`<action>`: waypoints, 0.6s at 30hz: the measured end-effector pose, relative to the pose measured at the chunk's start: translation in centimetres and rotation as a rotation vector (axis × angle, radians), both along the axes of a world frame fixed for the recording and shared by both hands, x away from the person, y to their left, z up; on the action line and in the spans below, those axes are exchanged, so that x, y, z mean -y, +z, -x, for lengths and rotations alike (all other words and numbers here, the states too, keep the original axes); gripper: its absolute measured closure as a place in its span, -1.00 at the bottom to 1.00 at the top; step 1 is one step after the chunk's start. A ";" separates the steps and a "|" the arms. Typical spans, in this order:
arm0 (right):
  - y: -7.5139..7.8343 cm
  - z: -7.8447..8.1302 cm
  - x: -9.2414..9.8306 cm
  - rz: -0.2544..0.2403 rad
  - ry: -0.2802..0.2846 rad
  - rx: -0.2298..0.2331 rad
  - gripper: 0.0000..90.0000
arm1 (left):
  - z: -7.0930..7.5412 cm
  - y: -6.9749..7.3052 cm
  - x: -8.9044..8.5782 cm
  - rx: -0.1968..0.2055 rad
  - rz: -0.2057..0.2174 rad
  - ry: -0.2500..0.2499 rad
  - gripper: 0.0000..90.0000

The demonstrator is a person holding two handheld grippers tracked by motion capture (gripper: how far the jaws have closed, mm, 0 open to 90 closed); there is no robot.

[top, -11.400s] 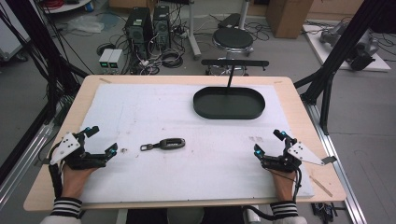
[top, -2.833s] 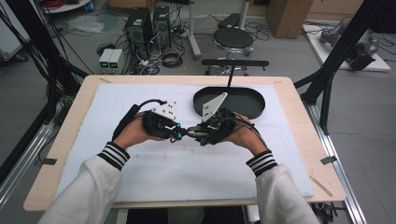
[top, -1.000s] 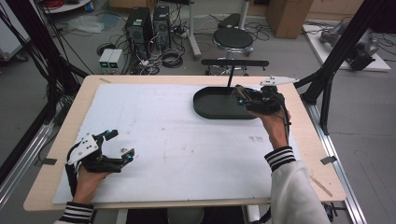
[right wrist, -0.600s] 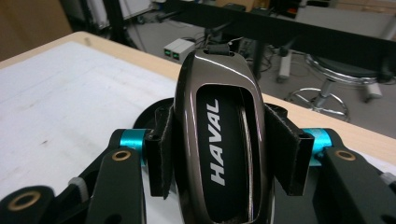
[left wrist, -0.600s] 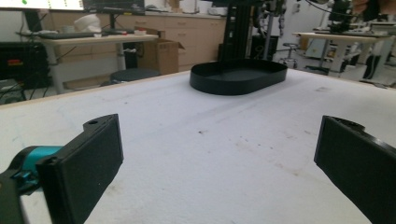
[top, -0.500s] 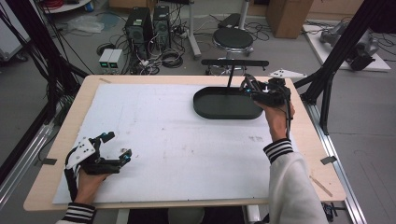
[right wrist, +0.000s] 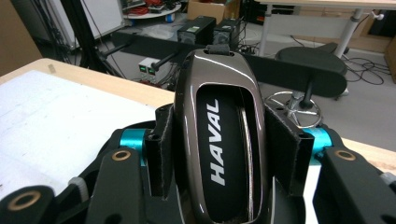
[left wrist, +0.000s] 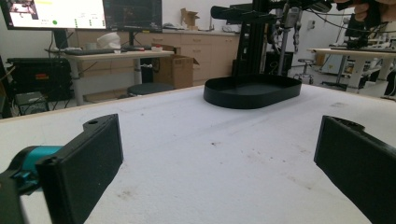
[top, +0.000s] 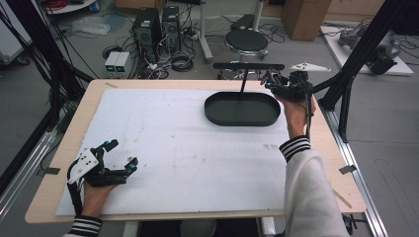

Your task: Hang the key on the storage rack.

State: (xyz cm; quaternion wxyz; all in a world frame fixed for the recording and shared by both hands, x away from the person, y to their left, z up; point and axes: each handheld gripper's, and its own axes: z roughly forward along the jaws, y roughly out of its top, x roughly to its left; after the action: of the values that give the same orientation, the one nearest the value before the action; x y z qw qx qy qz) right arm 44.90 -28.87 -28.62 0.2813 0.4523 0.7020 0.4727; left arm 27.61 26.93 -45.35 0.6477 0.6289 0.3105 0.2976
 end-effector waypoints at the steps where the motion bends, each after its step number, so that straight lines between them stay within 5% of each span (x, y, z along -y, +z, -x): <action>1: 0.1 -0.2 0.0 0.004 -0.002 0.008 0.07 | 0.0 0.0 0.0 0.001 0.003 -0.001 -0.96; 18: 0.7 -2.4 -1.2 0.044 -0.025 0.006 0.07 | 0.1 0.0 0.1 0.011 -0.007 -0.007 -0.96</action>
State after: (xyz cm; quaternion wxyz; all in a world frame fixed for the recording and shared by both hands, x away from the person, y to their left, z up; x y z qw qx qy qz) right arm 47.31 -27.71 -27.92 0.2993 0.4535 0.7055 0.4549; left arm 27.54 26.88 -45.37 0.6483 0.6304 0.3038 0.3000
